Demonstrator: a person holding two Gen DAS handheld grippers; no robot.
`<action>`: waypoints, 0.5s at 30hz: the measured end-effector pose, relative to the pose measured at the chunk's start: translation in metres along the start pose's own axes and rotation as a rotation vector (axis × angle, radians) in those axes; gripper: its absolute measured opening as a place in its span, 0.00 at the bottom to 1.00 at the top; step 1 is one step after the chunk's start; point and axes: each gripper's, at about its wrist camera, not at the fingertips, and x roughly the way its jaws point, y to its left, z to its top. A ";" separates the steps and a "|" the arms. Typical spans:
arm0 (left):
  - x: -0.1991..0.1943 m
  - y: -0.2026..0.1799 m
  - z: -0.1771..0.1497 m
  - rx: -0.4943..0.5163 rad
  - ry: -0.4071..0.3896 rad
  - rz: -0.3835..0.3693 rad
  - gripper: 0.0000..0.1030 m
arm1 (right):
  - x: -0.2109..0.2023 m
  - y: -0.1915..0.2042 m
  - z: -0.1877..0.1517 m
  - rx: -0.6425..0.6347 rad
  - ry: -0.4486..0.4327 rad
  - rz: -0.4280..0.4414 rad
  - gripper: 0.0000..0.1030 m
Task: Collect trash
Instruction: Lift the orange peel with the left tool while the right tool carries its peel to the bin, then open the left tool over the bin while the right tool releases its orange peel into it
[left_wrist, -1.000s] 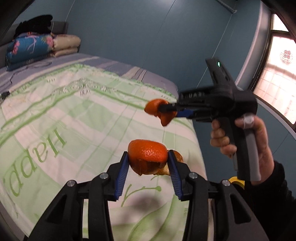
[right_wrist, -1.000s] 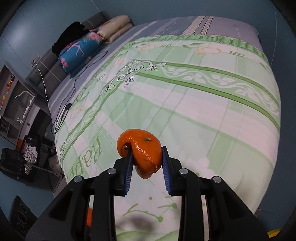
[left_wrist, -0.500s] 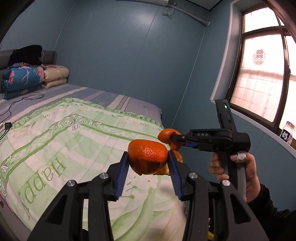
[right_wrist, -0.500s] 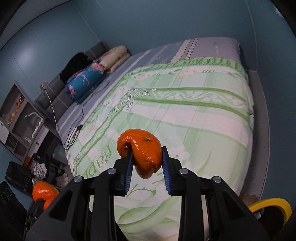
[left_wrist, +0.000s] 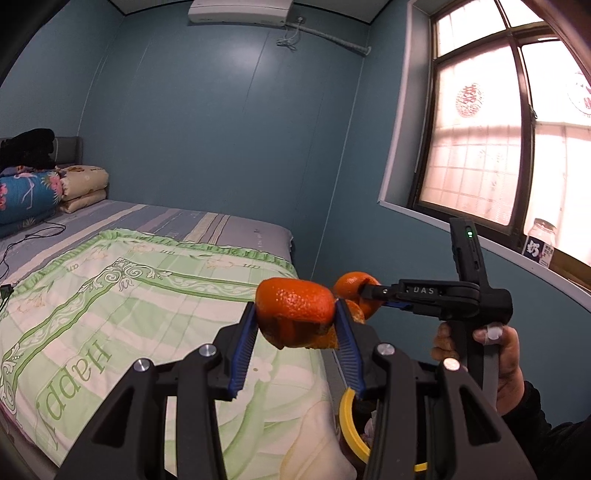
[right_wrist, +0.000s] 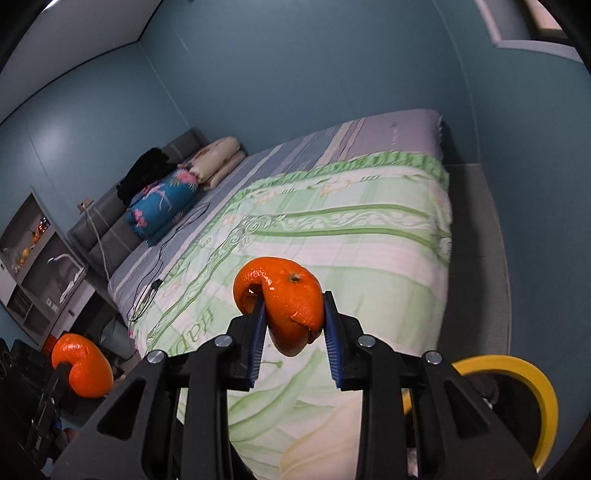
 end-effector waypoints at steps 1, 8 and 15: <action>0.000 -0.004 0.000 0.005 0.003 -0.005 0.39 | -0.009 -0.006 -0.004 0.007 -0.010 -0.006 0.27; 0.018 -0.039 -0.006 0.047 0.038 -0.050 0.39 | -0.057 -0.039 -0.034 0.042 -0.072 -0.091 0.27; 0.076 -0.077 -0.029 0.081 0.181 -0.167 0.39 | -0.084 -0.086 -0.060 0.115 -0.104 -0.228 0.27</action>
